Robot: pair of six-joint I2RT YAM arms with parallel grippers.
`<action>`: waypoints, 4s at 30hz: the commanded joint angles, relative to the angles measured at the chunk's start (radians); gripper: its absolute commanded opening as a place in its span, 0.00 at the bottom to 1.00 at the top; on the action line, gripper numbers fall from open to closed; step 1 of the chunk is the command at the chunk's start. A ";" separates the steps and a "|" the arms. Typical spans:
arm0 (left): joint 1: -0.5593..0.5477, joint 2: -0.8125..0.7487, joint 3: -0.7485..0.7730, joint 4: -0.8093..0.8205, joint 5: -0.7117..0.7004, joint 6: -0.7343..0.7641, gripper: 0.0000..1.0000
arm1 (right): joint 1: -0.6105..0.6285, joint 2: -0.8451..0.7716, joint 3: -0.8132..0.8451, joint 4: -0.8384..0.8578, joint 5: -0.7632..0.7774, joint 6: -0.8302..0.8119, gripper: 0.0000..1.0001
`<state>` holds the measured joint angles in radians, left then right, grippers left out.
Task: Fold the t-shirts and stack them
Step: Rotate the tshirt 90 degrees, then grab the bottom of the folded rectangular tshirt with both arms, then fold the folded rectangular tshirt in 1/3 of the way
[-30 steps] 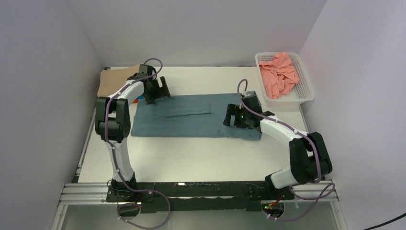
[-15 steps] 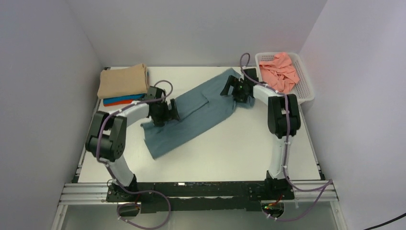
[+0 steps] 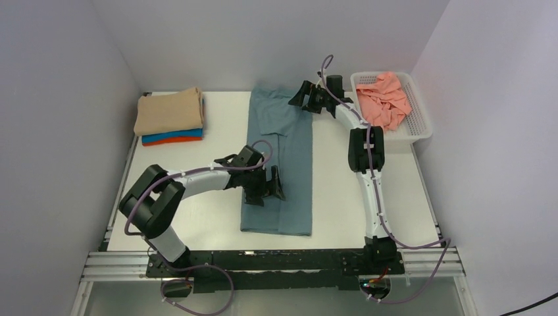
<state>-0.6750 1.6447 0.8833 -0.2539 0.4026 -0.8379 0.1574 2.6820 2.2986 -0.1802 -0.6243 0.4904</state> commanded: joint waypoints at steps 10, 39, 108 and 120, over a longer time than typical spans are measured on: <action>-0.038 -0.266 0.040 -0.238 -0.212 0.078 1.00 | 0.011 -0.185 0.035 -0.188 0.078 -0.204 1.00; -0.074 -0.378 -0.355 -0.185 -0.285 0.055 0.42 | 0.702 -1.505 -1.673 -0.301 0.572 0.155 0.85; 0.239 0.228 0.558 -0.199 -0.339 0.312 0.01 | 0.302 -0.974 -1.111 -0.099 0.790 -0.122 0.00; 0.281 0.274 0.632 -0.215 -0.286 0.317 0.78 | 0.237 -0.871 -1.020 -0.064 0.740 -0.115 0.76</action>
<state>-0.4019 1.9720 1.4914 -0.4770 0.0872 -0.5343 0.4026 1.8400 1.2259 -0.2825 0.1211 0.3771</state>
